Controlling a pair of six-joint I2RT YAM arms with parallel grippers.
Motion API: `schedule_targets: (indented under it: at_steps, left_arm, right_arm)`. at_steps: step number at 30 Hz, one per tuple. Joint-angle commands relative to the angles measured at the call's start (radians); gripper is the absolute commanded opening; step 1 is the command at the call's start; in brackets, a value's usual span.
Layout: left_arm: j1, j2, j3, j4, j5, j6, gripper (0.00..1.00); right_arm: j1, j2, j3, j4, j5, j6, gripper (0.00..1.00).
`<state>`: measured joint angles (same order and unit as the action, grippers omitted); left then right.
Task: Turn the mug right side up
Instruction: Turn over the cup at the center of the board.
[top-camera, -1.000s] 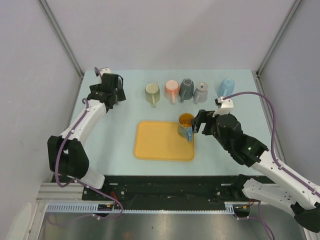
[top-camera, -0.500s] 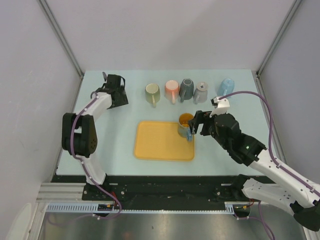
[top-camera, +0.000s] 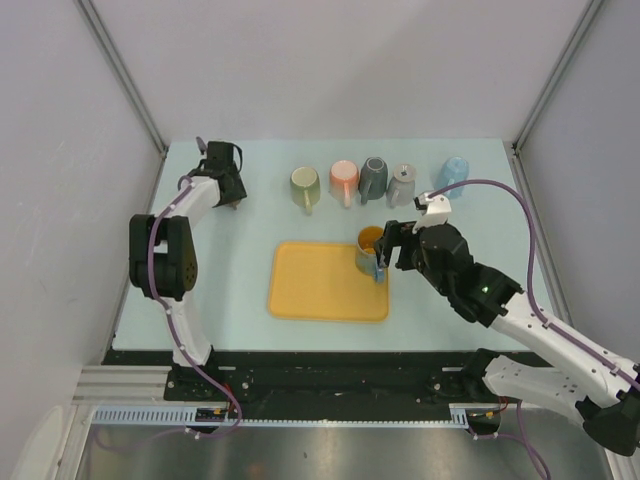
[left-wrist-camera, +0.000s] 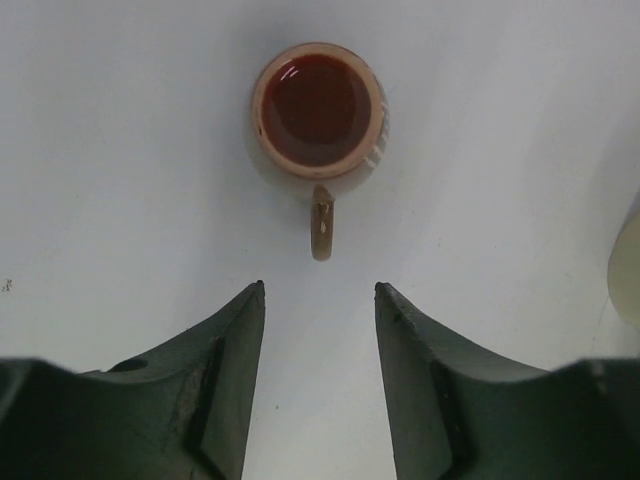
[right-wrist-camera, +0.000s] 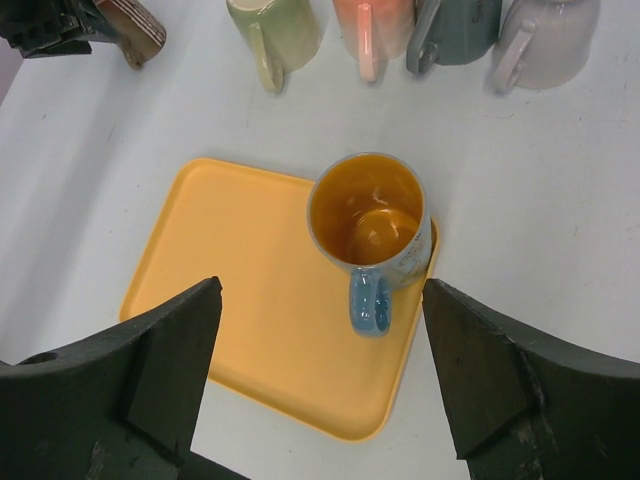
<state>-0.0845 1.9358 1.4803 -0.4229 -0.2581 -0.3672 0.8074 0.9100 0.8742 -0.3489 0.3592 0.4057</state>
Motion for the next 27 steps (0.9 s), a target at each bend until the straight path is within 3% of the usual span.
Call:
schedule_targets:
  at_steps: [1,12,27]
  left_arm:
    - [0.011,0.029,0.015,0.064,0.006,-0.003,0.49]
    - [0.017,0.045,-0.038,0.193,-0.006,-0.021,0.48]
    - [0.043,0.13,0.064,0.131,0.013,-0.096,0.47]
  right_arm:
    - [-0.008,0.013,0.006,0.045,0.024,-0.022,0.86]
    - [-0.016,0.021,0.008,0.041,0.037,-0.016,0.86]
    - [-0.019,0.035,0.008,0.053,0.038,-0.005,0.85]
